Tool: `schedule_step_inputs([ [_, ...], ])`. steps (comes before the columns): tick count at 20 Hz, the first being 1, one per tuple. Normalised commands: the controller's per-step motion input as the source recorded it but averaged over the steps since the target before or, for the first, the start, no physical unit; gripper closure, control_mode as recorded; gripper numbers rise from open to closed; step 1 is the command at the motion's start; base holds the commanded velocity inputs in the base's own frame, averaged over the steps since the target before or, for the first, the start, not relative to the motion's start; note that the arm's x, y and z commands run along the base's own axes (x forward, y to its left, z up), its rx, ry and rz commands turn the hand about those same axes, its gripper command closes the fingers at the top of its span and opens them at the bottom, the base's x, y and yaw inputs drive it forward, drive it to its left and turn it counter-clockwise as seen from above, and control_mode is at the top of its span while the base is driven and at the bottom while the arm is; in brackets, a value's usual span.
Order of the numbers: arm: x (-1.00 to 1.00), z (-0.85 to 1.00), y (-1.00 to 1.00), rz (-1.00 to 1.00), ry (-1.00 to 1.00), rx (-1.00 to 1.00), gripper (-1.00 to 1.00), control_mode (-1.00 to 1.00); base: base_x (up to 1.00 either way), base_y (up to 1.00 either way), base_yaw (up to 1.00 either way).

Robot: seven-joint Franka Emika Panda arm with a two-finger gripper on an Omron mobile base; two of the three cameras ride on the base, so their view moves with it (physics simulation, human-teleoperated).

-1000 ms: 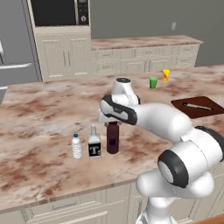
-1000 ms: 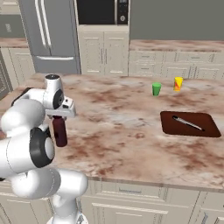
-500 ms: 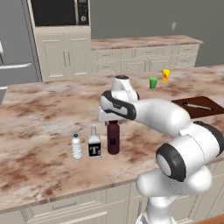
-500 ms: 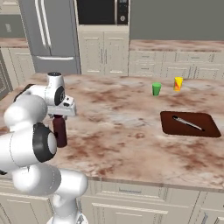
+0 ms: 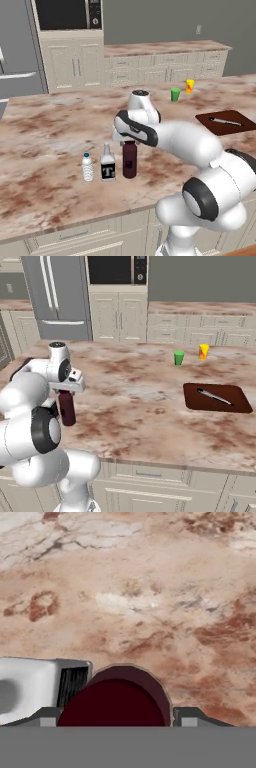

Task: Place the drinks on the dining counter in a tight cluster.

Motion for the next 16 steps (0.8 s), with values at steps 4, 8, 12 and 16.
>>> schedule_step_inputs([
  [4,-0.06,-0.11,0.0,-0.1,-0.06,0.0,1.0,-1.0,0.0,0.0,0.0],
  [8,-0.03,-0.09,-0.04,-0.09,-0.05,0.01,1.0,-1.0,0.0,0.0,0.0],
  [12,-0.08,-0.19,-0.04,-0.08,0.0,0.05,1.0,-1.0,0.0,0.0,0.0],
  [16,-0.18,-0.12,-0.01,-0.09,0.0,0.02,-1.0,-1.0,0.0,0.0,0.0],
])
